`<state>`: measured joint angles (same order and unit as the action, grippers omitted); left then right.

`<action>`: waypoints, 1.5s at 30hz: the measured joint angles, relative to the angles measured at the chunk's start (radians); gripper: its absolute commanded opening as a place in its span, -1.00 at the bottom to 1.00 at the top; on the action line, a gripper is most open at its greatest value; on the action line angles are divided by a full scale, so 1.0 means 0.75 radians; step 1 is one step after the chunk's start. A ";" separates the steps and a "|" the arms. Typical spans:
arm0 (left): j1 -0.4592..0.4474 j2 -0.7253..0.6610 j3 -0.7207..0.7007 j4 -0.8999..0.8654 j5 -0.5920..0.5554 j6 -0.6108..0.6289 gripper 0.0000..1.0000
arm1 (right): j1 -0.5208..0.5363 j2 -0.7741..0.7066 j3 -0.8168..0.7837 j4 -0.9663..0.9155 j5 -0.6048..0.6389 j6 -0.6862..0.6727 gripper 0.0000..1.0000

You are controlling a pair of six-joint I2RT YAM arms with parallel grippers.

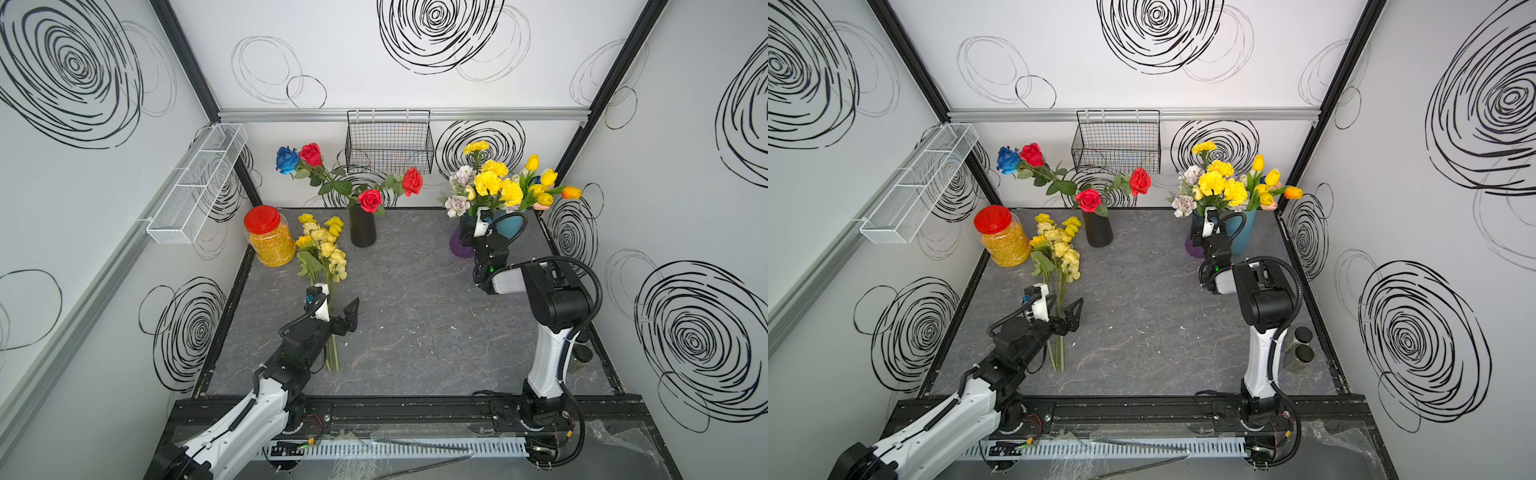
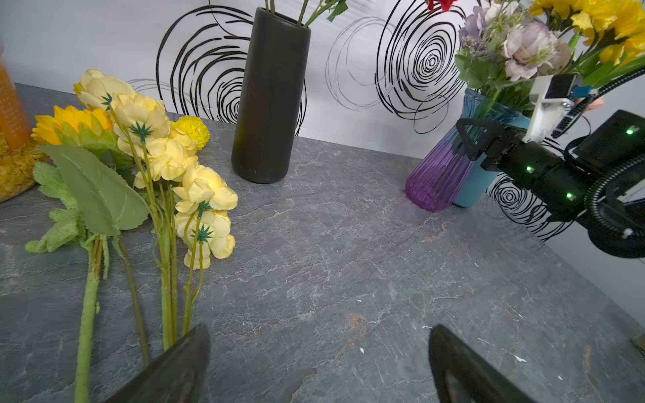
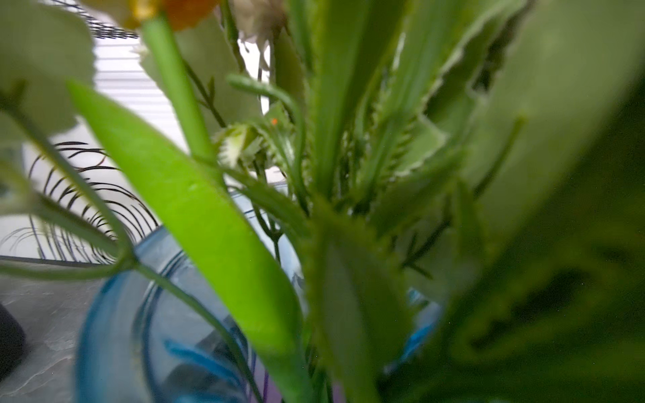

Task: Pick out yellow flowers from the vase
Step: Pick up the vase from the center of the board, then place the vase at the center of the board.

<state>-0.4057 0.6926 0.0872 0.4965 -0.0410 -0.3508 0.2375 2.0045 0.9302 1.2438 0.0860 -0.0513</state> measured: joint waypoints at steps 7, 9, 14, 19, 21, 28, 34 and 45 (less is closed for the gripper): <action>-0.001 0.000 0.000 0.000 0.000 0.000 0.99 | 0.110 -0.058 -0.095 0.034 -0.005 0.003 0.27; -0.001 0.000 0.000 0.000 0.000 0.000 0.99 | 0.150 -0.075 -0.119 0.037 -0.005 0.002 0.27; -0.001 -0.001 0.000 0.000 -0.001 0.000 0.98 | 0.249 -0.127 -0.185 0.041 -0.005 0.002 0.26; -0.001 -0.001 0.000 0.000 -0.001 0.001 0.99 | 0.346 -0.176 -0.246 0.041 0.005 -0.002 0.26; -0.001 -0.004 0.000 -0.001 -0.001 0.001 0.98 | 0.384 -0.204 -0.279 0.041 0.009 -0.002 0.26; -0.003 -0.019 0.000 -0.001 -0.001 0.004 0.98 | 0.518 -0.269 -0.356 0.040 0.031 -0.017 0.28; -0.003 -0.019 0.000 -0.001 -0.001 0.004 0.99 | 0.597 -0.304 -0.399 0.042 0.050 -0.018 0.32; -0.008 -0.036 0.000 -0.001 -0.002 0.005 0.98 | 0.602 -0.325 -0.417 0.042 0.091 -0.040 0.65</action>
<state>-0.4114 0.6655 0.0872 0.4957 -0.0422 -0.3473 0.6888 1.7611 0.6178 1.2755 0.1539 -0.0811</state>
